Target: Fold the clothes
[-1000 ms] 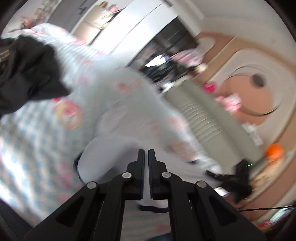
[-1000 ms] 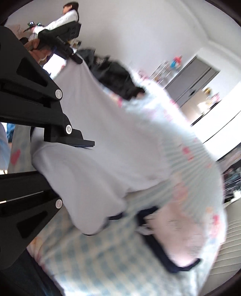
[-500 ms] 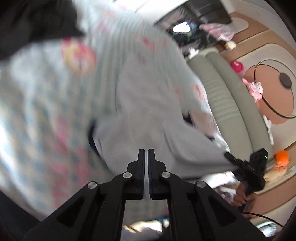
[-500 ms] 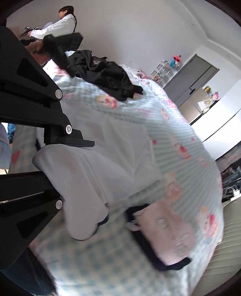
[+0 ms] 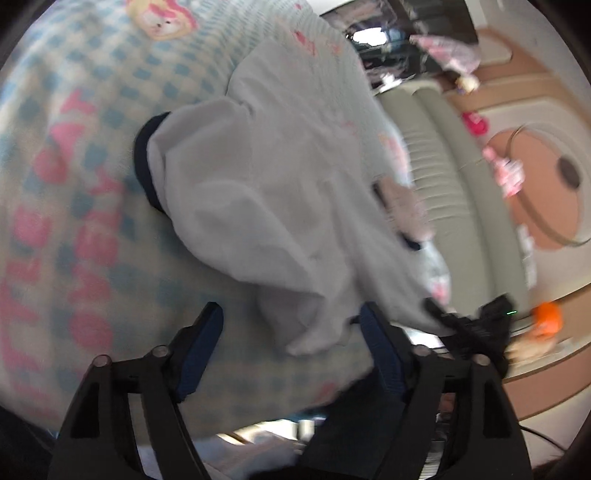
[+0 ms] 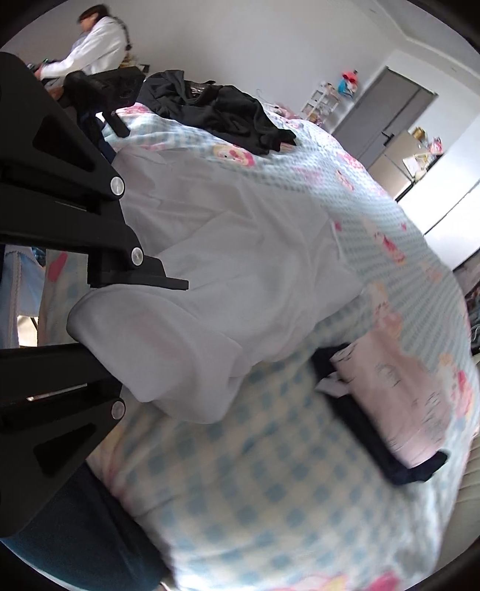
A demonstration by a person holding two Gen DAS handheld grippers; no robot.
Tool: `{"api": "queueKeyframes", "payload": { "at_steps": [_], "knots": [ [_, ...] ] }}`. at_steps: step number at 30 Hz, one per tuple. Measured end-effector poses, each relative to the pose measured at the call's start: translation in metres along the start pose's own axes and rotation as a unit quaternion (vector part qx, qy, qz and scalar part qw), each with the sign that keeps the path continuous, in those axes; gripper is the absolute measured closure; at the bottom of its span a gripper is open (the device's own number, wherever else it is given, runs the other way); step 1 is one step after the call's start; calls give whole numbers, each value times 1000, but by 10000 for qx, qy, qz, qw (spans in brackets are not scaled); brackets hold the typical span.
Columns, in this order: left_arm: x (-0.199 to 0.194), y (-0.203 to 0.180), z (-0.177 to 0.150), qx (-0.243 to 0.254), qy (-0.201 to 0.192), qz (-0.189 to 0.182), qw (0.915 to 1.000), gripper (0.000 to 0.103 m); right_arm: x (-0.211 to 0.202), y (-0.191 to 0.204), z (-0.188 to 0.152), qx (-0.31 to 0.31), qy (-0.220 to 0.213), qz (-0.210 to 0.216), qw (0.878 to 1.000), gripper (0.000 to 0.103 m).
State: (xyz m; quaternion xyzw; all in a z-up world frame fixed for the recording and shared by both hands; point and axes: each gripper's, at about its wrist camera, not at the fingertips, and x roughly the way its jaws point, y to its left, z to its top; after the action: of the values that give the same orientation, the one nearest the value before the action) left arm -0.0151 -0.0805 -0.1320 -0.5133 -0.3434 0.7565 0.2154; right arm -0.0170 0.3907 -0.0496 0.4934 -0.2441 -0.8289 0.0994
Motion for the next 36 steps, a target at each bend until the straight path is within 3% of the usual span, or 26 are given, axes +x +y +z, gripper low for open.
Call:
{"api": "queueKeyframes", "payload": {
  "at_steps": [1,3,5,7,9,11,12,13,14,15,17,19,20,21,24,27,28,30,33,35,36],
  "knots": [
    [3,-4,5,24,-42,118,9999,98,4,-3,-1,33,33,17,10000,98],
    [-9,-17,19,150,-522,266,9982,98,5,-5,-1,4,77,1,10000,98],
    [-38,-24,31,183,-1140,400,9925,98,10,-4,0,-65,136,-24,9999,98],
    [-63,-22,42,79,-1504,633,9866,98,5,2,1,-85,33,114,9999,98],
    [-76,-12,47,-157,-1566,922,9832,98,0,7,2,-112,-100,160,9998,98],
    [-72,-5,44,-425,-1360,908,9856,95,9,6,-1,-78,-33,43,10000,98],
    [-66,-5,41,-470,-1216,840,9879,82,16,3,-4,-46,68,-14,10000,98],
    [-56,-5,38,-422,-1091,861,9894,53,25,0,-7,-10,189,-11,9998,98],
    [-47,-2,36,-396,-961,882,9907,41,35,-3,-11,26,315,7,9995,97],
    [-37,4,34,-389,-827,891,9918,37,44,-6,-15,63,440,24,9990,96],
    [-18,15,30,-377,-558,908,9936,41,63,-11,-20,111,649,32,9978,83],
    [-5,24,33,-545,-355,617,9960,71,79,-16,-21,98,751,-11,9971,78],
    [-2,27,36,-590,-366,458,9965,72,87,-18,-20,77,769,-36,9970,80],
    [-7,24,37,-526,-512,244,9970,72,90,-20,-19,118,782,-84,9968,91],
    [-20,7,41,-246,-799,-357,9959,72,71,-16,-13,146,492,122,9986,95],
    [2,6,46,-245,-387,-254,9986,55,45,-11,-7,98,43,437,9990,95],
    [11,6,48,-253,-232,-199,9992,56,43,-12,-5,122,-24,436,9990,94],
    [28,8,45,-369,24,-58,9993,61,60,-16,-2,152,225,353,9990,85],
    [36,0,34,-248,243,9,9994,62,102,-17,-13,116,1005,177,9947,83],
    [30,-7,23,-105,226,-93,9996,62,98,-6,-20,-154,859,18,9962,83],
    [28,-6,19,-157,247,-183,9994,54,91,0,-21,-256,734,24,9970,83]
  ]
}}
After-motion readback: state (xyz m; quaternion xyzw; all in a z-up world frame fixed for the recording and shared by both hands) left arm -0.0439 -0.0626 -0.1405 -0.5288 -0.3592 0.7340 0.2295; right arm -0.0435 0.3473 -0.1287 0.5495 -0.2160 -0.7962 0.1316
